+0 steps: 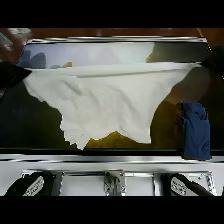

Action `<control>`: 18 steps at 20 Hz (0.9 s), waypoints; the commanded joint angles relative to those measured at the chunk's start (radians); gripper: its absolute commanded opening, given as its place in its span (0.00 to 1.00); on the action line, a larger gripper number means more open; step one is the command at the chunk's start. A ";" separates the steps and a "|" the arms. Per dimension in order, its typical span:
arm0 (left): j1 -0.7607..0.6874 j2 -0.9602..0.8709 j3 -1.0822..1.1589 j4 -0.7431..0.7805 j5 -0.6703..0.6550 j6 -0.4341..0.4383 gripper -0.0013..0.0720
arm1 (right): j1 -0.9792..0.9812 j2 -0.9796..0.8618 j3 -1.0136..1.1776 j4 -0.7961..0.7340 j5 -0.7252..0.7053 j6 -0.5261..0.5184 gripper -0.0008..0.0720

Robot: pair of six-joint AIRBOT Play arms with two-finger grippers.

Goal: Fold the shirts.

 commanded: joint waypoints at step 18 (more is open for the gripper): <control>0.169 -0.559 0.039 -0.061 -0.317 0.171 0.81 | 0.074 -0.456 -0.012 -0.206 0.217 0.016 0.86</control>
